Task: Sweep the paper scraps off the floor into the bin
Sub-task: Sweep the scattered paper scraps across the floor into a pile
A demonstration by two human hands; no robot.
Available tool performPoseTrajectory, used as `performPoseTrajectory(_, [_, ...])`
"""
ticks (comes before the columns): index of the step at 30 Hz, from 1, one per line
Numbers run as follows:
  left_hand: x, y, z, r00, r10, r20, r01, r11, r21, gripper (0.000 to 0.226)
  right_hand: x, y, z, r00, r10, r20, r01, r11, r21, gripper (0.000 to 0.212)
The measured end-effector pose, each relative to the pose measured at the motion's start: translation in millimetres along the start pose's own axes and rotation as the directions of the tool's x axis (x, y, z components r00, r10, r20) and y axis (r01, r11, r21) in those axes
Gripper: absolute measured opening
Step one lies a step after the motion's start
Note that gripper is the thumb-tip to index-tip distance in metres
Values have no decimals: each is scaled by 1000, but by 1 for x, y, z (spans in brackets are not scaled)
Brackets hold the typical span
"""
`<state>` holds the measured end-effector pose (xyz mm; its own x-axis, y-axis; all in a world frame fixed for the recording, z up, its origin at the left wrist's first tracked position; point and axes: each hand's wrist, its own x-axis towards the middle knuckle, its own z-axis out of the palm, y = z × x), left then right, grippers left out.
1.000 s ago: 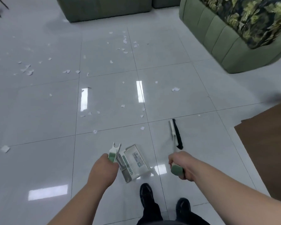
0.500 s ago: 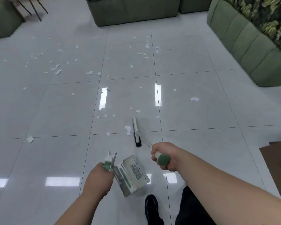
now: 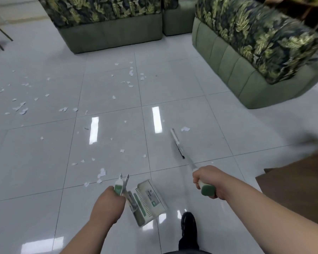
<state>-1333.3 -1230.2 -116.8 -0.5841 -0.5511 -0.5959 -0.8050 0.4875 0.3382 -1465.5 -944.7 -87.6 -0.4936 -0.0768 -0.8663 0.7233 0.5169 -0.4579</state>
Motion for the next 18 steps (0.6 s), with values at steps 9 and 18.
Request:
performPoseTrajectory(9, [19,106,39,997,76,-6,-76,996,43,22,64,39,-145,962,121,-245,-117,993,32,13])
performPoseTrajectory(18, [32,124,46,997,77,-24,-75,994,77,18,82,53,-141,959,208,-192,-194,977,87,12])
